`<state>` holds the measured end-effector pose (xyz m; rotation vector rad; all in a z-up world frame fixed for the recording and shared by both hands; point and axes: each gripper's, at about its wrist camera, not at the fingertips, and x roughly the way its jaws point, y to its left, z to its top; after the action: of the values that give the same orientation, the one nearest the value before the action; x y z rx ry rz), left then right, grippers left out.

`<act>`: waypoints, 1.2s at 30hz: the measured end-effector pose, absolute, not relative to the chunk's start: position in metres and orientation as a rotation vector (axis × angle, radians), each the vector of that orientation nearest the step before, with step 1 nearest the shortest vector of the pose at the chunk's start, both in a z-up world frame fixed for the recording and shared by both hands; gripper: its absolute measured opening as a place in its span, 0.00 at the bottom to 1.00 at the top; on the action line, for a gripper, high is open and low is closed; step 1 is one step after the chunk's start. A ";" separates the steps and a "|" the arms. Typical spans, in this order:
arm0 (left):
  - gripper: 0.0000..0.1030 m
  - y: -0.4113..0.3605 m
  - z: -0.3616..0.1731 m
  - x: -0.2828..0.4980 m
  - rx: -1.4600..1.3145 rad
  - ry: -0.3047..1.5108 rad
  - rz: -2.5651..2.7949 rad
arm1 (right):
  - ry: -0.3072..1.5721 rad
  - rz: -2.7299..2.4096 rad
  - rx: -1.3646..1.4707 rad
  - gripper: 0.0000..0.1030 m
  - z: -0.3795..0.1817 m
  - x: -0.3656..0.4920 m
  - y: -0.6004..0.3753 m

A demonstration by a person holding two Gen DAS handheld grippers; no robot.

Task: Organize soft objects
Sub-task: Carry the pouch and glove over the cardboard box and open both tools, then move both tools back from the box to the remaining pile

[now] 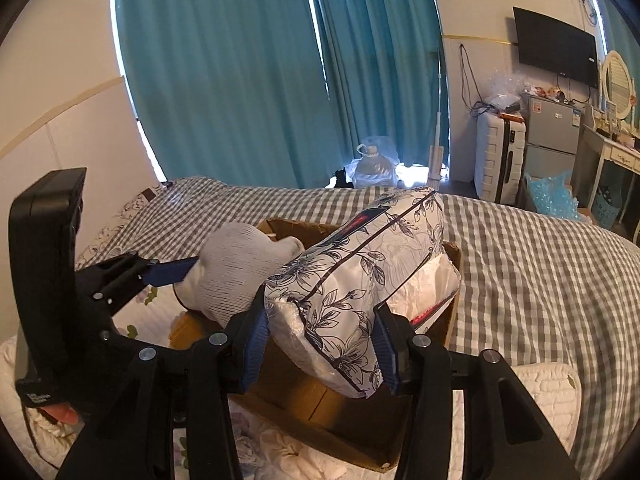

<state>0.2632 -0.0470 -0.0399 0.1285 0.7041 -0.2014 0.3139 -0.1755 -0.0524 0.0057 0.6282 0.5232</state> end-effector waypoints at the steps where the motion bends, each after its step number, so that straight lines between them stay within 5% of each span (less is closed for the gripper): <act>1: 0.87 -0.046 -0.039 0.262 0.121 0.715 -0.194 | 0.622 0.522 0.006 0.50 -0.051 0.311 -0.175; 5: 0.87 -0.047 -0.029 0.257 0.110 0.726 -0.153 | 0.639 0.440 -0.005 0.76 -0.042 0.306 -0.178; 20: 0.88 -0.030 0.114 0.126 0.127 0.453 -0.116 | 0.432 0.313 -0.046 0.86 0.104 0.169 -0.201; 21: 0.97 -0.026 0.123 0.113 0.115 0.426 -0.116 | 0.426 0.304 -0.050 0.87 0.111 0.159 -0.201; 23: 1.00 -0.015 0.137 0.086 0.095 0.384 -0.092 | 0.414 0.276 -0.071 0.92 0.124 0.133 -0.200; 27: 1.00 -0.005 0.146 0.051 0.082 0.373 -0.089 | 0.398 0.242 -0.107 0.99 0.134 0.086 -0.197; 36: 1.00 -0.004 0.094 0.005 0.153 0.460 -0.087 | 0.478 0.249 -0.130 1.00 0.083 0.032 -0.187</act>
<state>0.0050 -0.0044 0.0942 0.1533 0.4599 -0.0869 0.0316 -0.1867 0.0832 -0.1304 0.4776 0.2490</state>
